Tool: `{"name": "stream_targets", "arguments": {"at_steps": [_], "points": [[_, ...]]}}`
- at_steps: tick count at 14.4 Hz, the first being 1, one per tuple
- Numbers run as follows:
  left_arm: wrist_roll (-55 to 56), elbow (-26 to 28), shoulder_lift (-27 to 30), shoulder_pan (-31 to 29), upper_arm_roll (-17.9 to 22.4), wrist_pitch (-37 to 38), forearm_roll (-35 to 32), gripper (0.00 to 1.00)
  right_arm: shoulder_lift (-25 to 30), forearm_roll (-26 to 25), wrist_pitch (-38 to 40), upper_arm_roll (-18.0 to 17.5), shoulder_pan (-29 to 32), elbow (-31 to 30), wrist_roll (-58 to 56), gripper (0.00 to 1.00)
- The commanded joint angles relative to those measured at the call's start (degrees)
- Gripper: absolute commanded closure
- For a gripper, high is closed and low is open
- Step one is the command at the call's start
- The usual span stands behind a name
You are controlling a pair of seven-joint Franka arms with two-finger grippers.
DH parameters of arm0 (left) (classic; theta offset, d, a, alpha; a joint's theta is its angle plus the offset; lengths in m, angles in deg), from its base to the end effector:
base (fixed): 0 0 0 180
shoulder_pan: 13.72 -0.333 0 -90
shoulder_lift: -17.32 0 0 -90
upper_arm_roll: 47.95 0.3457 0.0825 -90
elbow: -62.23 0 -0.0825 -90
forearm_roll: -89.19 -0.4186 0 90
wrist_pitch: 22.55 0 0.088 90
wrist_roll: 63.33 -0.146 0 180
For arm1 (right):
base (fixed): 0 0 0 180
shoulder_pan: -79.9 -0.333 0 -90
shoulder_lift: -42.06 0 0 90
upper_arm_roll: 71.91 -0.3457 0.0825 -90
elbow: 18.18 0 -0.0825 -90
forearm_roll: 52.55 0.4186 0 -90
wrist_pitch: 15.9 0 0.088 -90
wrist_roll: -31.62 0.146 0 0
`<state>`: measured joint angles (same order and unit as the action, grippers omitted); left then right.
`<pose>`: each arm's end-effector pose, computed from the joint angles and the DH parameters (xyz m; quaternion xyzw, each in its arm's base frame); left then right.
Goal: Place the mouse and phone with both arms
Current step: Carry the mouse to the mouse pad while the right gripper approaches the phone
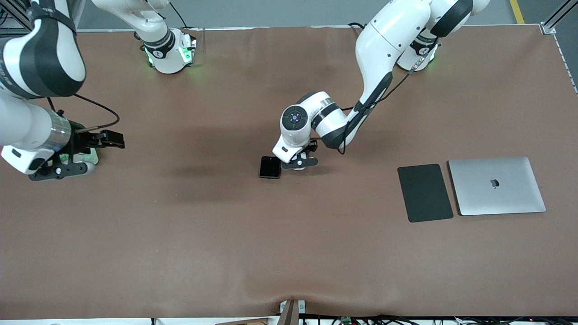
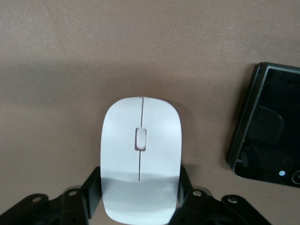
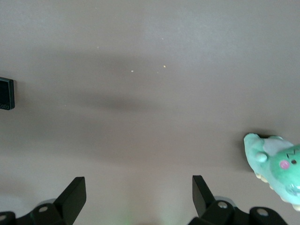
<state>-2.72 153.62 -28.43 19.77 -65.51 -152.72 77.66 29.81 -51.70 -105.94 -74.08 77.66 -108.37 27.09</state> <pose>0.4805 -0.5453 0.1293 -0.9971 -0.0544 0.0525 0.0119 0.6332 0.0493 0.4823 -0.9911 -0.0767 0.1079 0.0115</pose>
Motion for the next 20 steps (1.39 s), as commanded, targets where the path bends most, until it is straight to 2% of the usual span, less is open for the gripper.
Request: {"name": "stream_targets", "arguments": {"at_steps": [1, 2, 4, 6, 9, 14, 20], "points": [[2.24, -0.33, 0.05, 0.70, 0.51, -0.09, -1.74, 0.48, -2.16, -0.05, -1.63, 0.06, -0.92, 1.33, 0.31, 0.00], [2.06, -0.42, 0.05, 0.53, 0.52, -0.09, -1.74, 0.52, -2.61, -0.05, -2.94, 0.06, -1.36, 1.33, 0.31, 0.00], [1.27, -0.51, 1.09, -0.09, 0.60, 1.05, -1.83, 0.53, -3.66, 0.03, -4.27, -0.03, -2.33, 1.33, 0.57, 0.00], [-0.48, -0.95, 3.63, -1.92, 0.60, 5.25, -2.97, 0.53, -4.80, 0.21, -5.50, -0.03, -3.47, 1.33, 1.01, 0.00], [-6.09, -0.86, 7.86, -6.40, 0.60, 8.78, -3.59, 0.53, -7.26, 4.24, -7.69, 0.06, -5.58, 1.24, 1.53, 0.00], [-22.60, -0.60, 12.52, -19.31, 0.60, 12.03, -3.59, 0.53, -9.99, 4.52, -11.91, 0.06, -12.60, 1.24, 10.84, 0.00], [-40.99, 1.15, 13.58, -34.79, 0.60, 12.66, -3.94, 0.53, -13.15, 4.25, -15.95, 0.06, -17.35, 1.33, 17.61, 0.00]]}}
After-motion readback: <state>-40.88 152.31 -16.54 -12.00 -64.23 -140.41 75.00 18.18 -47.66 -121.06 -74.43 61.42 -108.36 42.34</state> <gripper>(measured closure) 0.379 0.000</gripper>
